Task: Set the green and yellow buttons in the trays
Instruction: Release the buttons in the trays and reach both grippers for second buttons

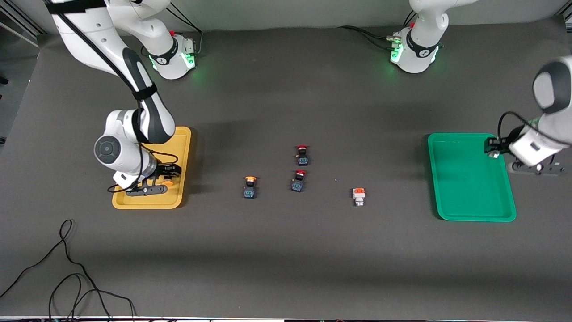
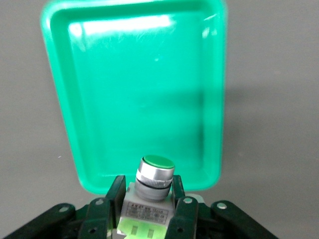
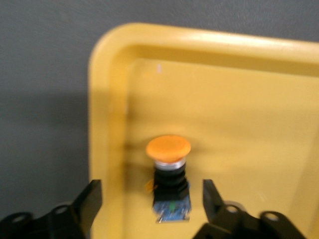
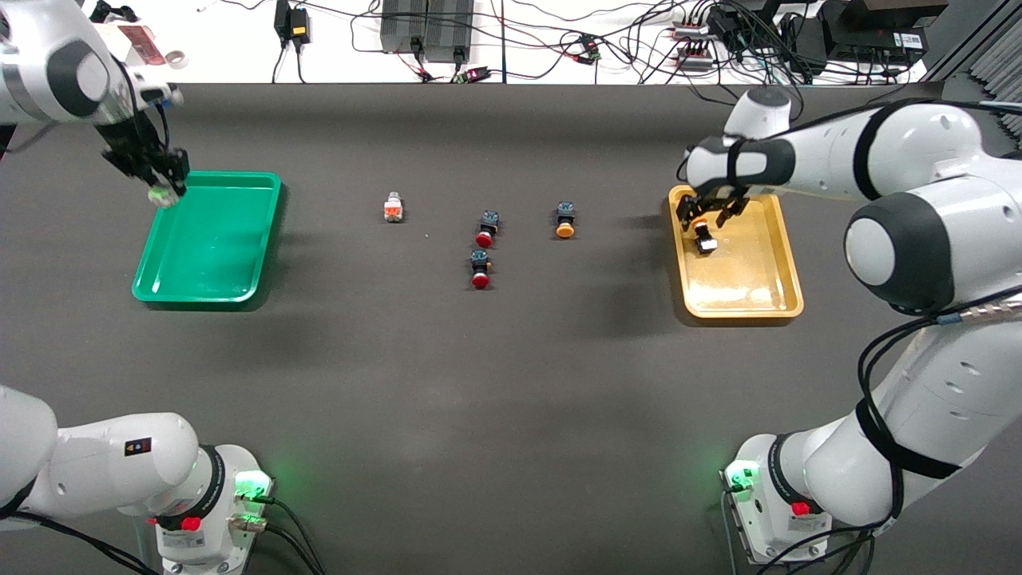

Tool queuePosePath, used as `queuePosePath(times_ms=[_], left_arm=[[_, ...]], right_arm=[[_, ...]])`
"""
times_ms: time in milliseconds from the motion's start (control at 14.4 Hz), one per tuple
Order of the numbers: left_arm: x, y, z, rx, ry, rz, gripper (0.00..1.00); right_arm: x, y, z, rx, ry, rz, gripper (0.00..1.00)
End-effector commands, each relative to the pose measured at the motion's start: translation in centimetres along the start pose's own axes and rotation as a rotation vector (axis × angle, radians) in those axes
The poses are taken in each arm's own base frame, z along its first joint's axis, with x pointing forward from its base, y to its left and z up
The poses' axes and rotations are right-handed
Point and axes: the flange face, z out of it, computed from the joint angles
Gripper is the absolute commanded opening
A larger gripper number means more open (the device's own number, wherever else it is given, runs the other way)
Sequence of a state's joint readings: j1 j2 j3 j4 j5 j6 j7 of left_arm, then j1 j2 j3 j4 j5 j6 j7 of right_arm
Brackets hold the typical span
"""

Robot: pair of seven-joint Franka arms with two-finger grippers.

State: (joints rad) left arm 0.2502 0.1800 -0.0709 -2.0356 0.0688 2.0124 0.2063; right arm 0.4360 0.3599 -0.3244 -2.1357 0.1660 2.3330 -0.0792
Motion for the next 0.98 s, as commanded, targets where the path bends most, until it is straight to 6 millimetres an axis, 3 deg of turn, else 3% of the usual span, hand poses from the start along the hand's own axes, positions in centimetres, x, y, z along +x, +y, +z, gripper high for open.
queuePosePath(times_ms=[0,139,348,627,836,906], left_arm=[[2.2,-1.0,6.3,-0.021,-0.052,-0.020,0.00],[3.0,-0.2,8.2,-0.022,-0.053,-0.060,0.00],[3.8,1.0,10.8,-0.028,-0.071,-0.123,0.00],[4.9,1.5,14.5,-0.034,-0.056,-0.162,0.00],[4.9,1.7,14.7,-0.040,-0.072,-0.214,0.02],[5.0,2.1,14.2,-0.037,-0.072,-0.227,0.24]], right_arm=[[0.8,-1.1,-6.8,0.063,-0.015,0.004,0.99],[2.1,-2.8,-10.1,0.071,-0.017,0.049,1.00],[4.0,-9.1,-11.9,0.081,0.024,0.106,1.00],[6.6,-17.1,-10.2,0.080,0.038,0.154,1.00],[8.2,-23.8,-7.5,0.083,0.046,0.176,1.00],[8.7,-24.9,-6.4,0.078,0.046,0.179,0.99]])
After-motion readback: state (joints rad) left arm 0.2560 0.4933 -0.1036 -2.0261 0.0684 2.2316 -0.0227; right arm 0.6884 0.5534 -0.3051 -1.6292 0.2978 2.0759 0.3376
